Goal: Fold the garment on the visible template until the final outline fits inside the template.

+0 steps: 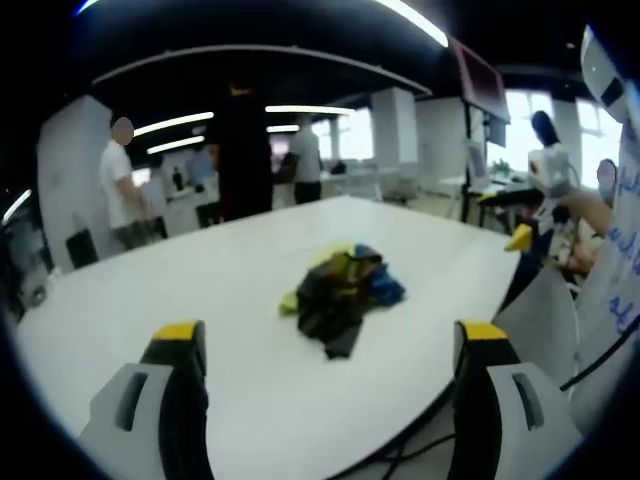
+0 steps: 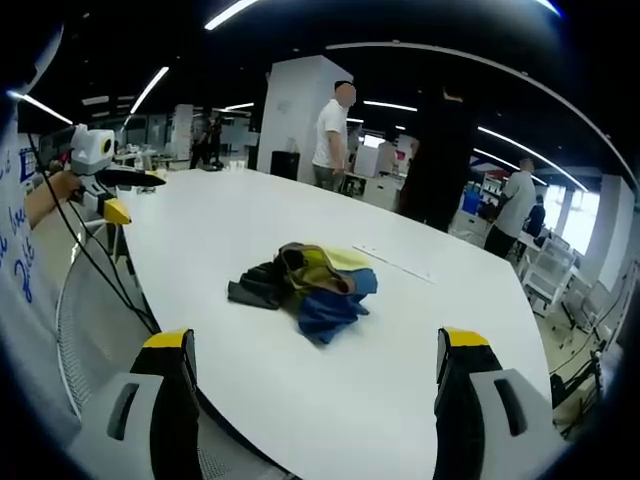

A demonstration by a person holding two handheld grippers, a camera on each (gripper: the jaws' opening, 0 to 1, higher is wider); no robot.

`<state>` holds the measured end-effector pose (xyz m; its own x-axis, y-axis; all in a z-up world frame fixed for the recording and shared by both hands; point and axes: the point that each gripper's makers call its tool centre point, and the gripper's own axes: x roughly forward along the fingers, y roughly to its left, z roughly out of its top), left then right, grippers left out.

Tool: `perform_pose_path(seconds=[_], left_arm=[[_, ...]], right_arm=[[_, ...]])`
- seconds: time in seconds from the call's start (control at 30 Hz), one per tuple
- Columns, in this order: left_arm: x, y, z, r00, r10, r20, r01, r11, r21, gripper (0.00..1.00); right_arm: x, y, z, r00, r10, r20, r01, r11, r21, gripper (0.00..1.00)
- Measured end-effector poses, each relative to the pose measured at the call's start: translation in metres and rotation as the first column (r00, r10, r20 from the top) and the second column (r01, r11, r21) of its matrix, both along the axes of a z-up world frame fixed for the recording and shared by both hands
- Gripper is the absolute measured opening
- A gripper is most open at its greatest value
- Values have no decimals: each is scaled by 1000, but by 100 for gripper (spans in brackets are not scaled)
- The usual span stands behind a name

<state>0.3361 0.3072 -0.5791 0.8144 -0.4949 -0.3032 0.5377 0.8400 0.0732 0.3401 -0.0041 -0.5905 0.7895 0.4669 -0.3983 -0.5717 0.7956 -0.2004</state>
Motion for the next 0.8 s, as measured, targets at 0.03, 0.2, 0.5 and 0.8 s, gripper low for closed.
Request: perform_pose_path(seconds=[0.03, 0.2, 0.5, 0.8], left_arm=[[0, 0, 0, 1000, 0, 0, 0, 1000, 0, 100], [-1, -2, -2, 1000, -9, -9, 9, 1000, 5, 100], [0, -7, -2, 1000, -26, -10, 26, 999, 23, 97], [1, -10, -5, 999, -40, -13, 41, 998, 41, 87]], right_arm=[[0, 0, 0, 1000, 0, 1, 0, 1000, 0, 100], [2, 1, 2, 1000, 1, 6, -1, 1000, 1, 100], [1, 4, 0, 1000, 17, -17, -17, 1000, -2, 95], [3, 2, -2, 1000, 9, -20, -9, 1000, -6, 94]])
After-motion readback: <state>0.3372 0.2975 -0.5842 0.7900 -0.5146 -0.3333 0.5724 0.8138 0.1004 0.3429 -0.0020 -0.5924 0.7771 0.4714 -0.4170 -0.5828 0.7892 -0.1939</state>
